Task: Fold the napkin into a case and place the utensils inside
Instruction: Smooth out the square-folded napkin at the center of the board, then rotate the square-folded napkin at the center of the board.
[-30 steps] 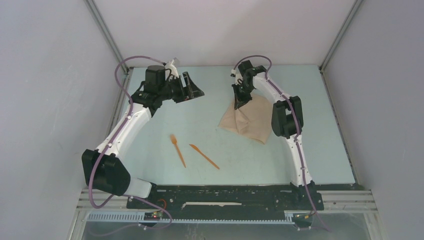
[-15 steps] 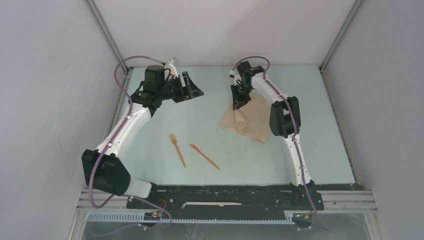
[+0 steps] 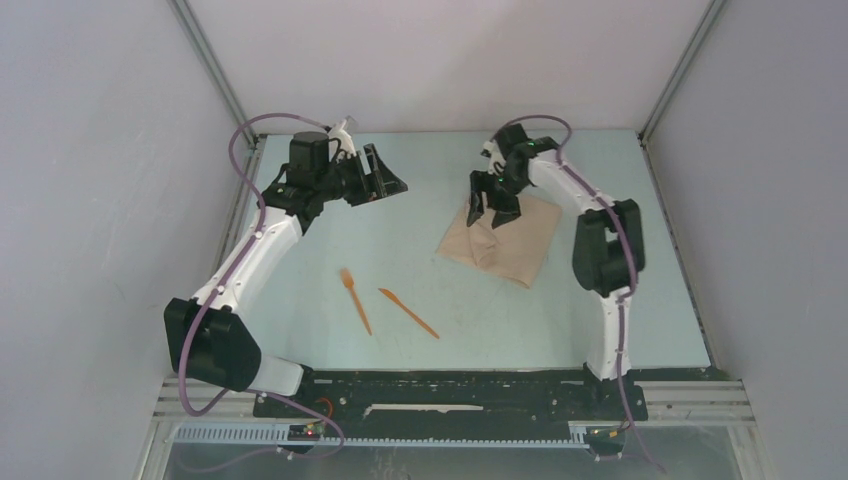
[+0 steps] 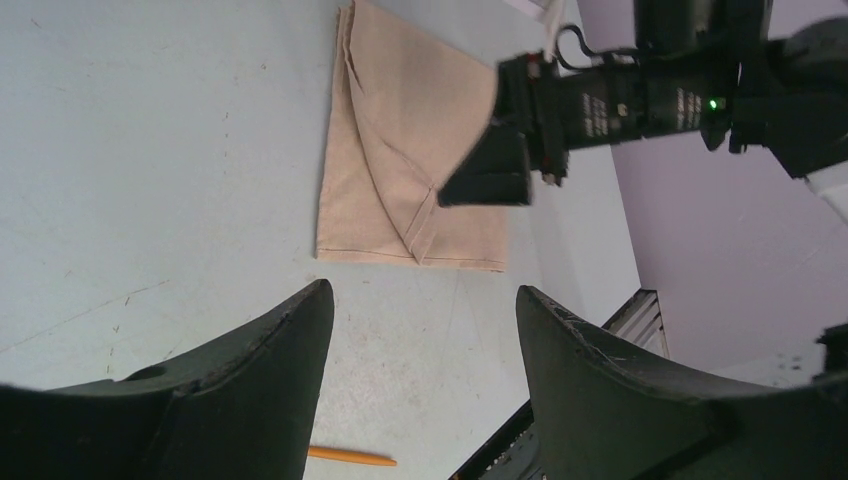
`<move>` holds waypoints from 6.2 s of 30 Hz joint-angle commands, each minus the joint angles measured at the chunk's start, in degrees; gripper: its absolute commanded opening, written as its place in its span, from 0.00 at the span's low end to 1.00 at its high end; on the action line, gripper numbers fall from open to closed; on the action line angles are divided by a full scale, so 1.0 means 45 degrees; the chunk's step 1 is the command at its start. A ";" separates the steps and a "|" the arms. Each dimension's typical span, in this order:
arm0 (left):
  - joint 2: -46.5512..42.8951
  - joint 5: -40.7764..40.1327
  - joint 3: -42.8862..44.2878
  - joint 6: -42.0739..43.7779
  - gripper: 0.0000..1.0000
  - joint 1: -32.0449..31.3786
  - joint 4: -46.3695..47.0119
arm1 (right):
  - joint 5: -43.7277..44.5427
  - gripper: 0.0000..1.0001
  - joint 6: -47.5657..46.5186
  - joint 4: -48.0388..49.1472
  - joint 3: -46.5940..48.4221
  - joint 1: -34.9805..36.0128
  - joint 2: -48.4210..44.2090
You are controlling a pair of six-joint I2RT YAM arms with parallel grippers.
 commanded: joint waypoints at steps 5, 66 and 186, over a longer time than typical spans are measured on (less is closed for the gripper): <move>-0.0444 0.0274 -0.0146 -0.0183 0.74 0.0127 0.0516 | -0.4329 0.77 0.2378 0.5686 -0.6520 -0.2111 -0.2794; 0.0420 -0.0090 -0.0177 0.0154 0.74 -0.0303 0.0377 | -0.4310 0.45 0.6628 1.1589 -0.8441 0.0303 -0.2039; -0.0730 0.0247 -0.1796 -0.1295 0.24 -0.2715 0.0282 | 0.6085 0.00 0.0261 0.2836 -1.0928 -0.4411 -0.5712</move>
